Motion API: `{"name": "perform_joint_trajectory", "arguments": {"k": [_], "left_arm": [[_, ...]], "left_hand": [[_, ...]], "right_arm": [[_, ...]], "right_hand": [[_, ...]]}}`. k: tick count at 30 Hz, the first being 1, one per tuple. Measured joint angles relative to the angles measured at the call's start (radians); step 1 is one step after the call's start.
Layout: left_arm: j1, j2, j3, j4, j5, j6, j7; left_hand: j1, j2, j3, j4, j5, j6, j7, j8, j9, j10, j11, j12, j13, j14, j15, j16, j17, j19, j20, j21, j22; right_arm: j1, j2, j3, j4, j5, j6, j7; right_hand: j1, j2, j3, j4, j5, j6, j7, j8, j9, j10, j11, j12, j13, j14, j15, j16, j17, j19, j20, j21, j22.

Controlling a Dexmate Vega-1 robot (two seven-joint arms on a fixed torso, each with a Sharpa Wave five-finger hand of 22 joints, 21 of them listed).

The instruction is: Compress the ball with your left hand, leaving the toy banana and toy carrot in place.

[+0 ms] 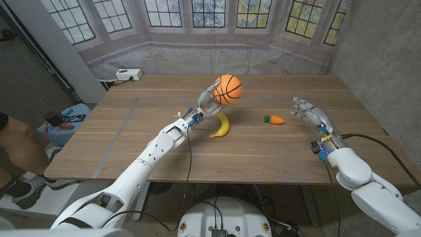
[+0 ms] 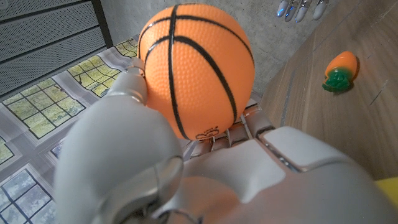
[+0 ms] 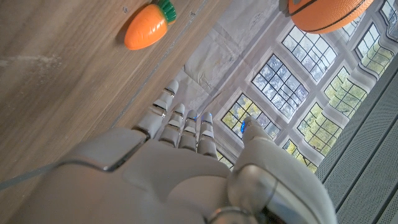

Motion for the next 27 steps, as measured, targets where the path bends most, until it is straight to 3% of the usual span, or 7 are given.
{"name": "perform_joint_trajectory", "arguments": {"k": [3,27], "left_arm": [[-0.004,0.002,-0.001,0.005,-0.001,0.004,-0.001],[-0.033,0.017,-0.012,0.022,-0.024,0.097,0.01]], "left_hand": [[0.019,0.019,0.0,0.0,-0.001,-0.009,-0.002,-0.004,-0.004,-0.001,0.001,-0.004,0.0,-0.002,0.002,0.0,0.0,-0.005,0.005,-0.001,0.003],[0.005,0.033,-0.012,0.004,-0.009,-0.011,0.0,-0.022,-0.023,-0.012,0.002,-0.022,-0.005,-0.014,0.014,-0.011,-0.005,-0.019,0.019,-0.018,0.003]], "right_arm": [[0.002,-0.001,-0.001,0.0,0.004,-0.006,0.003],[0.039,-0.029,-0.017,-0.015,0.041,-0.062,0.025]], "right_hand": [[0.0,0.0,0.0,0.0,0.0,0.0,0.0,0.0,0.0,0.0,0.0,0.0,0.0,0.0,0.0,0.0,0.0,0.0,0.0,0.0,0.0],[0.0,0.0,0.004,-0.004,0.0,0.0,0.0,0.0,0.0,0.0,0.0,0.0,0.0,0.0,0.0,0.0,0.0,0.006,0.005,0.0,0.0]]}}
